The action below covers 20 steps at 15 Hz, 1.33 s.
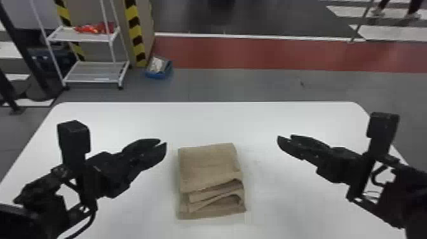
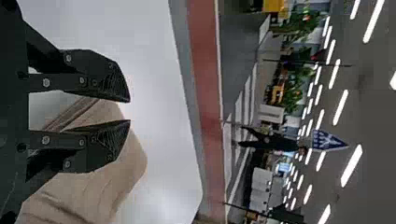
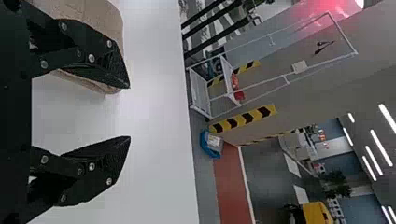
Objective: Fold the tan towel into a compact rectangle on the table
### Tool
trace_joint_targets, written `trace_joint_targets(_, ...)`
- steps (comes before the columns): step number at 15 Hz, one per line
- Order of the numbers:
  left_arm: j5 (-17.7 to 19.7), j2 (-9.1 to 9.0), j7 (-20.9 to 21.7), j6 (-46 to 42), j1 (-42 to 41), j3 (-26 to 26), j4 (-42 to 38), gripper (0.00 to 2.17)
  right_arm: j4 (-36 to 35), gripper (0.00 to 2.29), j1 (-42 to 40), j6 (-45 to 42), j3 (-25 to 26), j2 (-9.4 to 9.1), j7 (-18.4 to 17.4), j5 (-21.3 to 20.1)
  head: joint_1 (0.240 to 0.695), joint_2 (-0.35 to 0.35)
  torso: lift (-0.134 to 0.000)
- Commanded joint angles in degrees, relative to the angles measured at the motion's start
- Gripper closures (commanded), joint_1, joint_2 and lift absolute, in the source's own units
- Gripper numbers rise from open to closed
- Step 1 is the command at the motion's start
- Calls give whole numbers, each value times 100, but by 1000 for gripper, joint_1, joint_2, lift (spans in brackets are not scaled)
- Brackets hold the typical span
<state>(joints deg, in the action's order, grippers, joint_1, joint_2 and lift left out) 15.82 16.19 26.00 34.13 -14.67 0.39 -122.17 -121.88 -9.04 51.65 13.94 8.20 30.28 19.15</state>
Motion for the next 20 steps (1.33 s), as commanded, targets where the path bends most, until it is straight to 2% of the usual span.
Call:
trace_joint_targets(1, -61, -28, -438, -586, 105, -258, 132, 191, -126, 33, -124, -230, 329, 6, 119, 150, 695, -71, -124)
trace_joint_targets(2, -167, -46, -684, -973, 149, -425, 237, 124, -187, 39, -186, -493, 443, 6, 119, 352, 695, -84, -124)
trace_joint_targets(4, -500, -90, -948, -2098, 237, -724, 589, 87, -319, 49, -291, -1021, 479, -3, 101, 361, 695, -101, -124)
trace_joint_targets(5, -500, -178, -1097, -2467, 386, -830, 896, 87, -310, 49, -309, -1320, 452, -20, 31, 299, 695, -110, -124)
trace_joint_targets(6, -509, -265, -1203, -2467, 492, -891, 1081, 87, -301, 49, -309, -1443, 391, -29, -13, 159, 695, -127, -124)
trace_joint_targets(8, -518, -283, -1528, -2573, 641, -1014, 1274, 87, -108, 49, -247, -1777, 180, -29, -233, -70, 694, -136, -124)
trace_joint_targets(10, -711, -292, -2222, -2854, 650, -1137, 1301, 87, 191, 49, -204, -2216, -49, -38, -532, -105, 687, -134, -124)
trace_joint_targets(12, -1098, -424, -2793, -3082, 694, -1164, 1467, 87, 569, 49, -98, -2427, -189, -64, -787, -96, 679, -118, -124)
trace_joint_targets(14, -1063, -432, -2785, -3082, 808, -997, 1714, 87, 832, 49, -54, -2726, -181, -117, -910, -140, 674, -97, -124)
trace_joint_targets(17, -667, -432, -2644, -3047, 808, -610, 1863, 87, 912, 53, -89, -2849, -154, -187, -1094, -298, 681, -83, -124)
trace_joint_targets(18, -667, -432, -2644, -3012, 755, -531, 1845, 87, 912, 53, -107, -2884, -163, -257, -1138, -474, 683, -77, -124)
trace_joint_targets(20, -667, -432, -2644, -3012, 667, -381, 1775, 83, 920, 53, -160, -2954, -137, -345, -1138, -474, 688, -64, -124)
